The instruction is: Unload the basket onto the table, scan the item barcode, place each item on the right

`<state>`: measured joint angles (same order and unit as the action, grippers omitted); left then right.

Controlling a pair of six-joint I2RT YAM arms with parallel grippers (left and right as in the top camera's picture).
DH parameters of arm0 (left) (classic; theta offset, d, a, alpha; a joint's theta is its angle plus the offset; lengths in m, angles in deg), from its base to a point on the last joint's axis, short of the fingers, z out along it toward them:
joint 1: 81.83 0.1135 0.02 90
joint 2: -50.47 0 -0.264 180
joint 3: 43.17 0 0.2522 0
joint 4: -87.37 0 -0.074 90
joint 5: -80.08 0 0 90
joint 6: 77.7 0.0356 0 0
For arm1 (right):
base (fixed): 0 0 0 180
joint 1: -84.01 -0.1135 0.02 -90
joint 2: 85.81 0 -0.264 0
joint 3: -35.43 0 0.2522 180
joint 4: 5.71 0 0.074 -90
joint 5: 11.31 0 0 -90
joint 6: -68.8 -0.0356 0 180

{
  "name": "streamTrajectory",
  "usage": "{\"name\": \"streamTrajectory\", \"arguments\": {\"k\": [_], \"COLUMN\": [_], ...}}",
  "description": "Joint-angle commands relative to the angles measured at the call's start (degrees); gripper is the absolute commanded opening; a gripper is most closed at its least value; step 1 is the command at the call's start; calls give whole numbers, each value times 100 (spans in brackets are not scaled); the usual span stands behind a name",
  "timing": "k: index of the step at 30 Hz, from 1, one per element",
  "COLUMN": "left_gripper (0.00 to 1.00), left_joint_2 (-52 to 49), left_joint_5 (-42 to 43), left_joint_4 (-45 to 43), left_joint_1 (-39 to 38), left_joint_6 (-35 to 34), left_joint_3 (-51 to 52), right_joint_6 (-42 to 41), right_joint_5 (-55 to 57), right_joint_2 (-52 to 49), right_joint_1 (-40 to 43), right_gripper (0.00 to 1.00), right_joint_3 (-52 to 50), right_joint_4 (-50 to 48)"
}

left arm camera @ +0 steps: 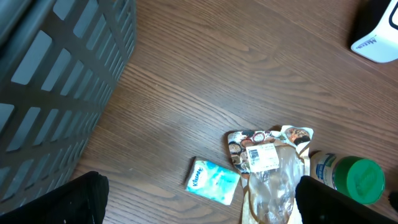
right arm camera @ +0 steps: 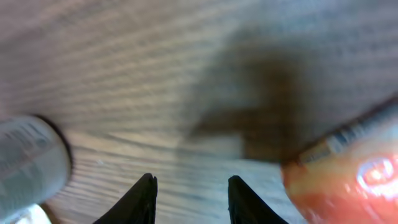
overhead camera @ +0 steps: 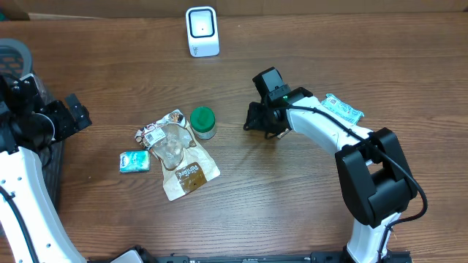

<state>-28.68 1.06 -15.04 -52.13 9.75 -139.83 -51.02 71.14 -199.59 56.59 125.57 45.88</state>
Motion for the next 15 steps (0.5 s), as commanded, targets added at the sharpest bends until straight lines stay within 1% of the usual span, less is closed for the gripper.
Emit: {"name": "streamTrajectory", "arguments": {"k": [1,5,8,10,11,13,15], "left_gripper": [100,100,100,99,100,99,99], "left_joint_2": [7,7,7,7,7,7,7], "left_joint_5": [63,63,66,63,61,63,63], "left_joint_4": [0,2,0,2,2,0,0], "left_joint_1": [28,28,17,17,17,17,20], "left_joint_6": [129,129,129,129,129,129,129], "left_joint_3": [-79,-79,-79,-79,-79,-79,-79], "right_joint_6": [-7,186,605,826,933,931,855], "right_joint_5": [181,258,227,-52,-258,-409,-297], "right_joint_2": [-42,-39,2,149,271,608,1143], "right_joint_1": [20,212,407,507,546,629,804], "right_gripper": [37,37,37,38,40,41,40], "right_joint_3": [-31,-24,-11,44,81,155,203], "right_joint_4": [271,673,892,994,1029,1137,1366]}}
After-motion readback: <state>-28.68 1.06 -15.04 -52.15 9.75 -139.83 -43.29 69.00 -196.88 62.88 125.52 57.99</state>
